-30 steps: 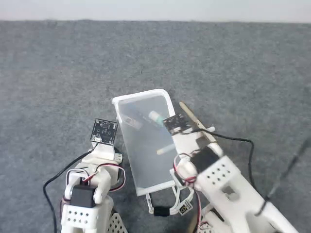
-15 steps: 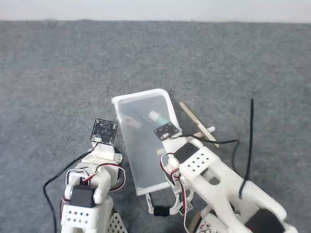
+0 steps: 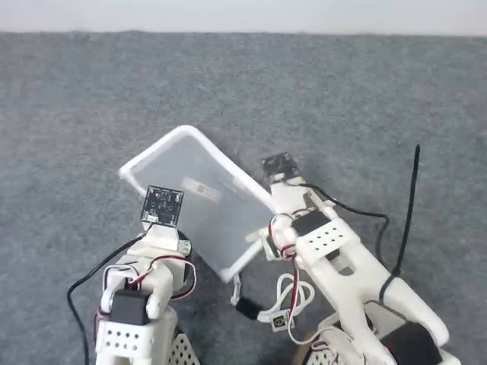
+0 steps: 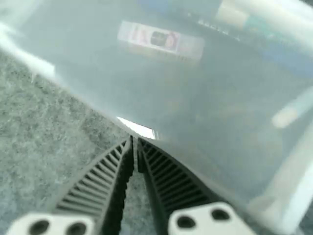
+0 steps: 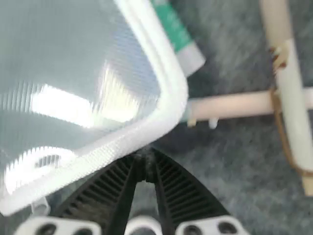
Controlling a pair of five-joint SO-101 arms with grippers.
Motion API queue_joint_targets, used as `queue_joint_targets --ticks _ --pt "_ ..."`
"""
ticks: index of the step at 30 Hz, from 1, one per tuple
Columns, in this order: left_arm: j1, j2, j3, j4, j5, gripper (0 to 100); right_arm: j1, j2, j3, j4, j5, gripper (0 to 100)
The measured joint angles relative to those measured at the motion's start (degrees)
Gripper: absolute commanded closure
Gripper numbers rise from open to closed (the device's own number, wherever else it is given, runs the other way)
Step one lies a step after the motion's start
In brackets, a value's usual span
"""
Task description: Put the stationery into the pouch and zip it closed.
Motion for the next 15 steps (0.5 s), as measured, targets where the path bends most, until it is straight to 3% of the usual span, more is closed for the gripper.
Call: queue_joint_targets --ticks 8,15 --pt "0.0 0.0 0.0 0.0 -0.2 99 0.2 0.0 0.0 -8.6 0.0 99.3" --pt "0.0 0.0 0.0 0.0 -0.3 99 -1.0 -2.9 -3.4 -1.5 0.0 99.2"
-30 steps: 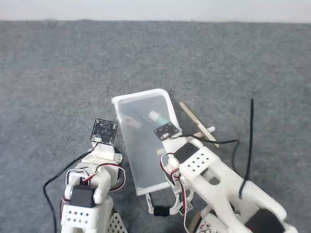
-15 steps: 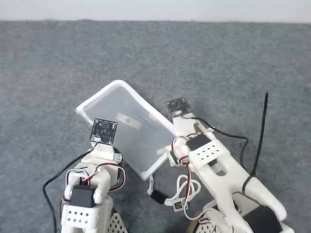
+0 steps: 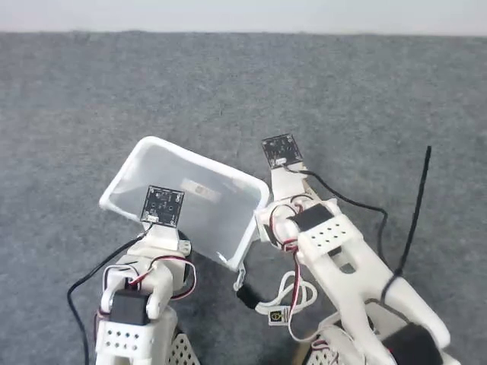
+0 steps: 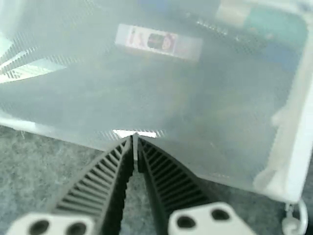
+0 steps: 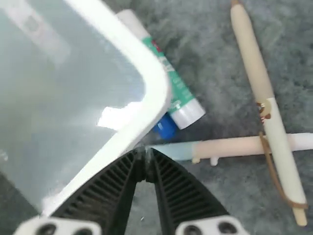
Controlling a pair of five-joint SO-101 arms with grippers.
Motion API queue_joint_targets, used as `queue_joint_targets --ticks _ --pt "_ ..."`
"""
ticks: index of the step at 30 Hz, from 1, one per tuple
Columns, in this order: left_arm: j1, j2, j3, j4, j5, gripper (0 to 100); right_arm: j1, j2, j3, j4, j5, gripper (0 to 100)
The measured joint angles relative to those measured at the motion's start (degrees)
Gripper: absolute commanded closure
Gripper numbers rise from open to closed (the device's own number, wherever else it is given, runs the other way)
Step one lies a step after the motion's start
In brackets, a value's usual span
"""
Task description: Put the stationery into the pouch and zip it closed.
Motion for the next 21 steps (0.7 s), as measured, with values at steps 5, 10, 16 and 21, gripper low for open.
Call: queue_joint_targets --ticks 5,10,16,21 --pt "0.0 0.0 0.0 0.0 0.0 99 -4.4 -6.4 -0.3 5.6 0.0 99.1" --pt "0.0 0.0 0.0 0.0 0.0 99 -9.3 -9.5 -0.3 10.5 0.0 99.1" --pt "0.0 0.0 0.0 0.0 0.0 99 -17.8 -9.6 -0.3 13.6 0.0 99.1" --pt "0.0 0.0 0.0 0.0 0.0 99 -20.7 -9.6 -0.3 14.0 0.0 95.1"
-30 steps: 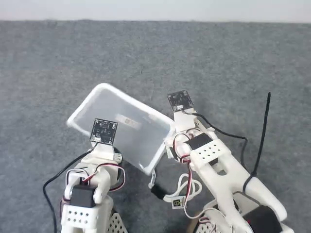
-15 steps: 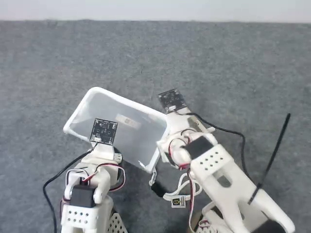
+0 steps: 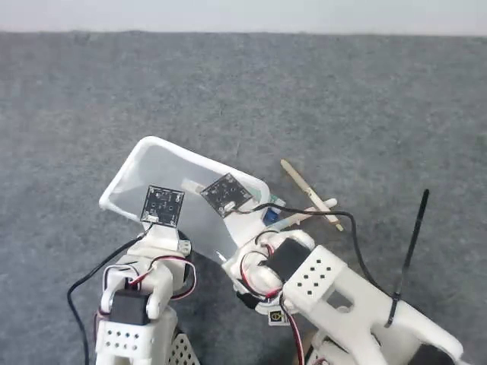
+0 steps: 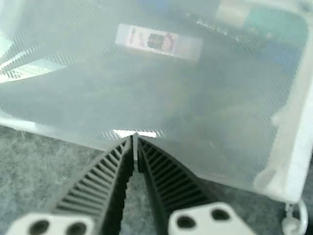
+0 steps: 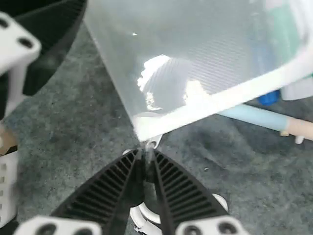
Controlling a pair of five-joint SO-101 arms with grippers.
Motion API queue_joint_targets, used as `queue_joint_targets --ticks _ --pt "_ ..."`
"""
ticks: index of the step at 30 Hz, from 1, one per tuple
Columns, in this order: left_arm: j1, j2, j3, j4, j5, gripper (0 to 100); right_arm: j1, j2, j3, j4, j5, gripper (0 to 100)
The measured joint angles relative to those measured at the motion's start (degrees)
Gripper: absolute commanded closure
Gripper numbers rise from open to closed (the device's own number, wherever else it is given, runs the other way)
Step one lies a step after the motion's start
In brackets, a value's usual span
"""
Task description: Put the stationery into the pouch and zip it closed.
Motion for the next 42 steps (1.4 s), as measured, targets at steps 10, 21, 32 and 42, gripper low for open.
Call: queue_joint_targets --ticks 10,21,32,42 --pt "0.0 0.0 0.0 0.0 0.0 99 -4.0 -0.1 4.3 1.1 -5.3 84.7" --pt "0.0 0.0 0.0 0.0 0.0 99 -10.3 -0.1 6.7 1.1 -5.6 85.7" --pt "0.0 0.0 0.0 0.0 0.0 99 -10.3 -0.1 11.8 -1.5 -5.6 85.8" --pt "0.0 0.0 0.0 0.0 0.0 99 -10.5 -0.1 12.3 -2.7 -5.6 85.9"
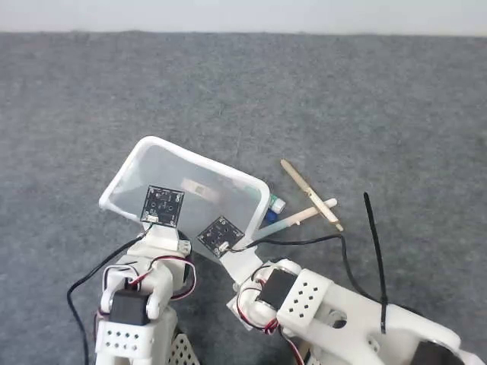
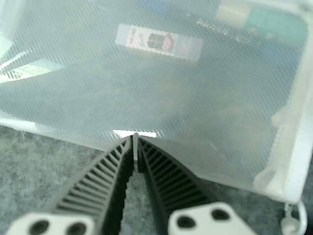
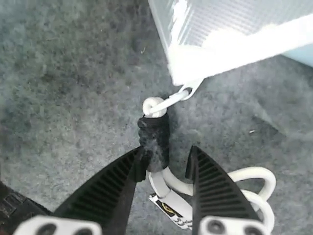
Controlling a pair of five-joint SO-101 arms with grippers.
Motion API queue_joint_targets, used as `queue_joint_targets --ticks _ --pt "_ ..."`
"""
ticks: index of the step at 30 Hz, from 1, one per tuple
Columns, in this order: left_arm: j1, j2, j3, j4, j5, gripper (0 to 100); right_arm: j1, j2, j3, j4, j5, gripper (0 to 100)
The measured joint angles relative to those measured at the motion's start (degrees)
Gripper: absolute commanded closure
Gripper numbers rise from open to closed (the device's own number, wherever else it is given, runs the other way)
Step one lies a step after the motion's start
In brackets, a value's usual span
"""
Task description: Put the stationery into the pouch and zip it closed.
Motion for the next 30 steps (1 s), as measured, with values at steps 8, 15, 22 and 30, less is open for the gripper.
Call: queue_joint_targets --ticks 8,15,22,30 --pt "0.0 0.0 0.0 0.0 0.0 99 0.0 0.0 0.0 0.0 0.0 91.0" --pt "0.0 0.0 0.0 0.0 0.0 99 0.1 0.0 0.1 -1.2 0.0 99.2" --pt "0.0 0.0 0.0 0.0 0.0 99 1.1 -0.1 0.1 -1.2 0.0 99.2" --pt "0.0 0.0 0.0 0.0 0.0 99 10.3 -0.7 0.1 -0.1 6.3 99.2"
